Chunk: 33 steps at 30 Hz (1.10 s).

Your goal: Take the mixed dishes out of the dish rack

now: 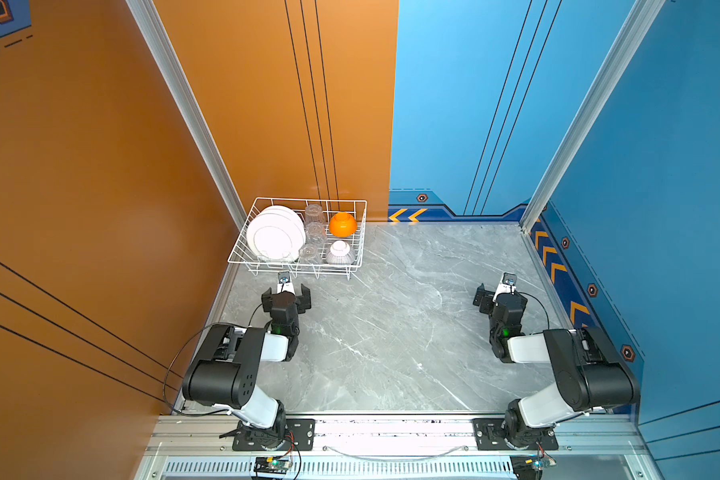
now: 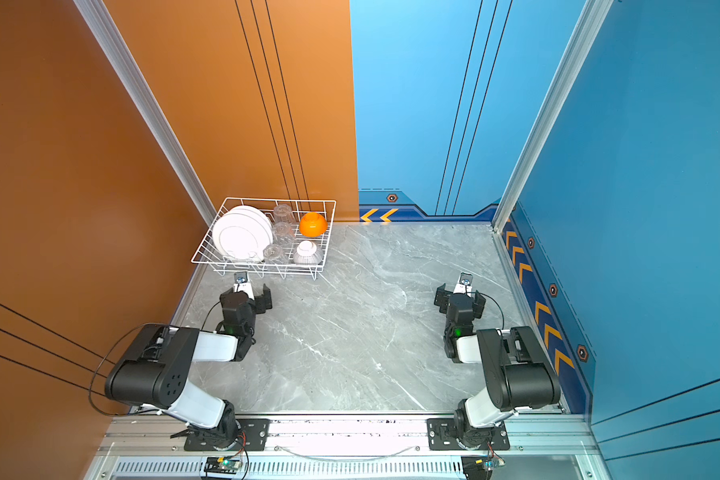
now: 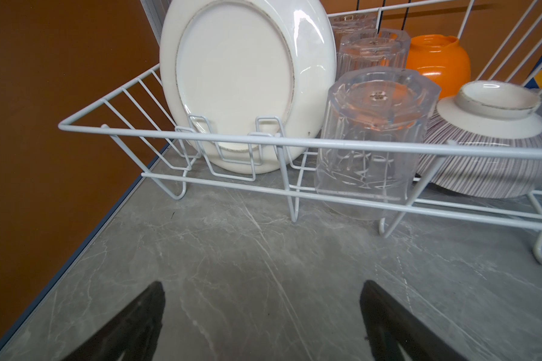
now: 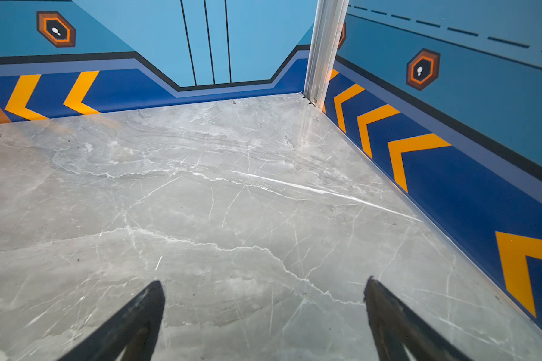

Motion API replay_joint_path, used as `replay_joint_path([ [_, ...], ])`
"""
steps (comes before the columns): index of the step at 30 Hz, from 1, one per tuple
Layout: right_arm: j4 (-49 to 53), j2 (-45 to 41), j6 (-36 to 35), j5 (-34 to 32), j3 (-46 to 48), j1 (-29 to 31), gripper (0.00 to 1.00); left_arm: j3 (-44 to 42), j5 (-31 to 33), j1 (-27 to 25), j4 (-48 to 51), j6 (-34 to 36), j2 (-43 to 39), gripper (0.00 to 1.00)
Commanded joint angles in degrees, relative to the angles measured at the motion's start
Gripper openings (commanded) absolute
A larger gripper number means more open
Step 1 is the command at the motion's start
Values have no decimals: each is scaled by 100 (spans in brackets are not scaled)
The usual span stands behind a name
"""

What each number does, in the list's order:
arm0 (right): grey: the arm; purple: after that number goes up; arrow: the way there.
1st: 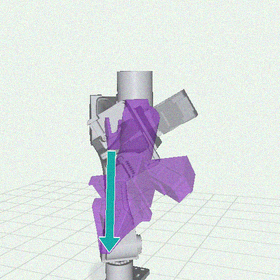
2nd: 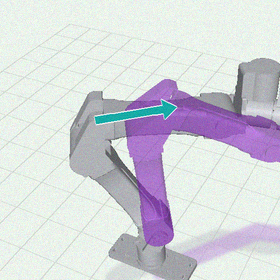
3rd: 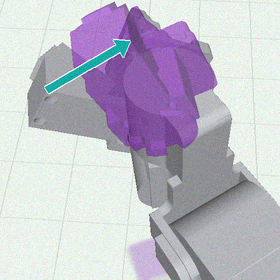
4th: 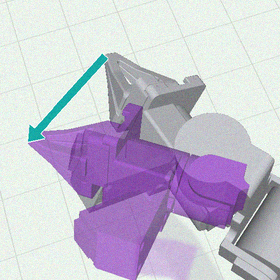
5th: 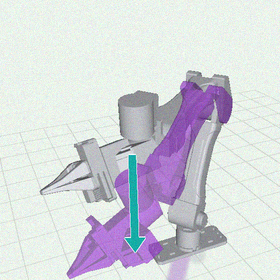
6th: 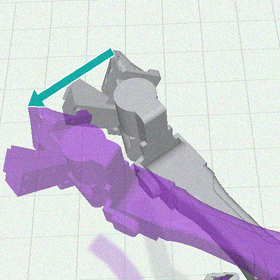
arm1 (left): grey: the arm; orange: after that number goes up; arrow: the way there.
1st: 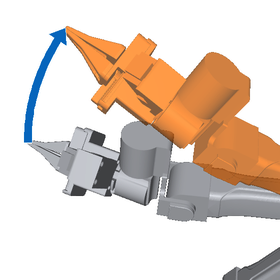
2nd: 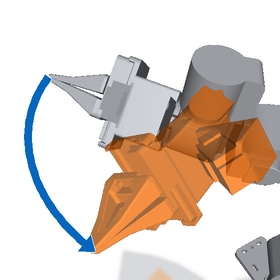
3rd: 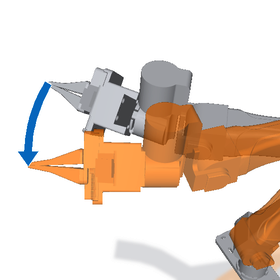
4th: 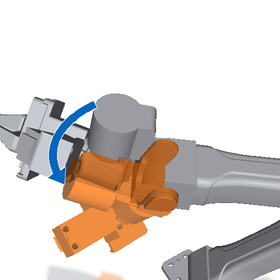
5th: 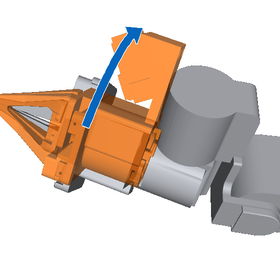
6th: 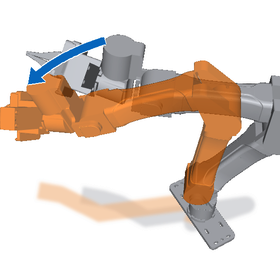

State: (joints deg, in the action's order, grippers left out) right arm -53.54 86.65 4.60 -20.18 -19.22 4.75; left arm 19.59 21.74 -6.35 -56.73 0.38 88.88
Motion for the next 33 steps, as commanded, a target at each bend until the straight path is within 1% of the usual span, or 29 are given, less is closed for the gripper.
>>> replay_joint_path([
  [1,830,-673,-154,-404,-246,195,100,-232,292,-109,-432,154,-121,98],
  [3,1478,-1062,-181,-522,-449,282,100,-242,327,-129,-523,193,-79,98],
  [4,1905,-1256,-78,-564,-596,328,100,-246,326,-125,-532,188,-86,98],
  [6,2688,-1525,140,-298,-908,386,100,-255,344,-138,-532,191,-90,98],
  [9,3648,-1716,254,-277,-1325,816,100,-270,365,-138,-539,190,-101,98],
  [11,4320,-1750,327,-128,-1674,1157,100,-281,381,-143,-560,207,-141,98],
  [12,4563,-1744,358,20,-1819,1286,100,-244,982,-295,-517,284,-281,98],
  [13,4791,-1723,382,152,-1976,1439,100,-175,1451,-445,-91,283,-649,98],
  [15,5058,-1680,452,335,-2241,1721,100,-65,1168,-425,778,252,-1304,98],
  [16,5167,-1634,510,479,-2383,1859,100,-4,1132,-398,995,212,-1461,98],
  [18,5299,-1441,664,741,-2715,2114,100,38,1253,-451,1034,184,-1616,98],
  [21,5501,-1003,927,986,-3303,2411,100,93,1739,-758,1297,-43,-1896,98],
  [23,5653,-652,1120,1115,-3720,2586,100,206,1927,-968,1768,-372,-2136,98],
  [25,5725,-240,1318,1267,-4166,2718,100,414,2149,-1186,2545,-768,-2420,98],
  [28,5825,426,1626,1546,-4838,2827,100,605,2111,-1512,3319,-1079,-2744,98],
  [30,5866,884,1791,1778,-5255,2904,98,707,2092,-1693,3754,-1286,-2900,98],
  [33,5906,1550,1958,2060,-5881,3060,89,934,2028,-1913,4581,-1600,-3097,98],
])
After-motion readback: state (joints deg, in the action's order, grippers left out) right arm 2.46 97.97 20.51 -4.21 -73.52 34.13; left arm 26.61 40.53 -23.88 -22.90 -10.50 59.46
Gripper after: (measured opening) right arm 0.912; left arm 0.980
